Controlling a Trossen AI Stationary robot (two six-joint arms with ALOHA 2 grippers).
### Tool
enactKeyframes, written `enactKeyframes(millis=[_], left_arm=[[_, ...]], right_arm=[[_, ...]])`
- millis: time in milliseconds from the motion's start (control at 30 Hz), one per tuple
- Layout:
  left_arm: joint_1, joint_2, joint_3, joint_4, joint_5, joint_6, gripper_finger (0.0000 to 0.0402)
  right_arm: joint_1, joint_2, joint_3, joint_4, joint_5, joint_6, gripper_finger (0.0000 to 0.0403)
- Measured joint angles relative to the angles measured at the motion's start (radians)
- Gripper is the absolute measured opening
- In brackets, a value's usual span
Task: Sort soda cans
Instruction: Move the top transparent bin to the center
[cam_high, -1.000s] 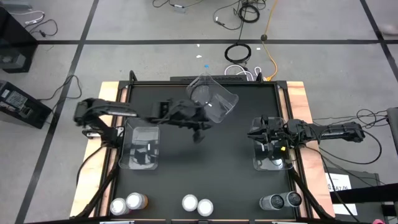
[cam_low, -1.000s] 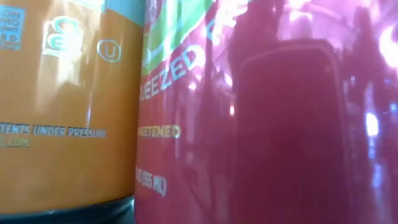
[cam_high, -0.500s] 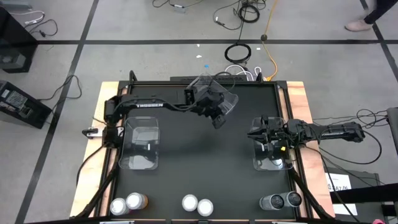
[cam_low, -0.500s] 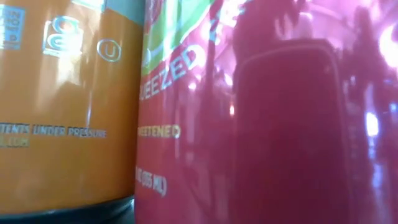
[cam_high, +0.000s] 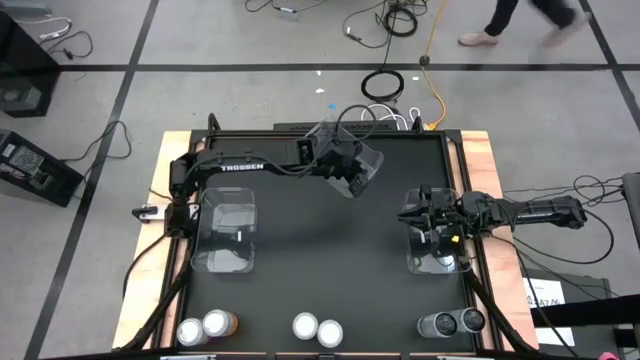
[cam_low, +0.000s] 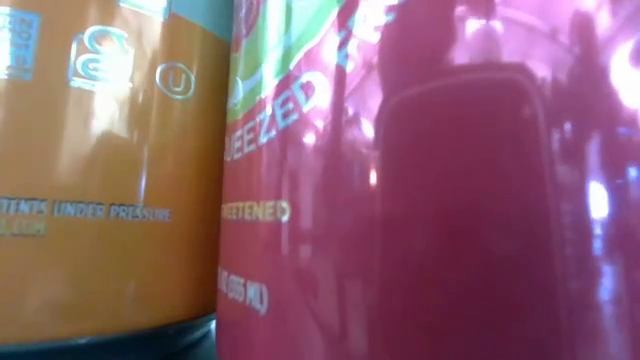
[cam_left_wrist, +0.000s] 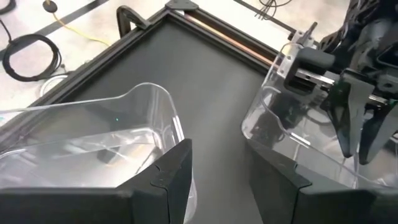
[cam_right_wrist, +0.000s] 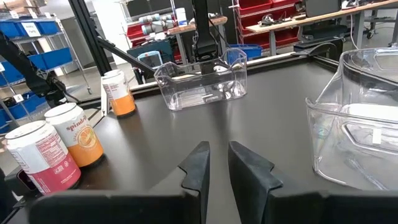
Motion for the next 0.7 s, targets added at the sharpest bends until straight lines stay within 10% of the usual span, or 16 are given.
enactKeyframes(millis=[700], left_arm=[[-0.029,0.0,0.0,0.005,-0.02,0.0,0.0228]], right_arm=[[0.0,0.0,0.0,0.0,0.0,0.0,0.005]])
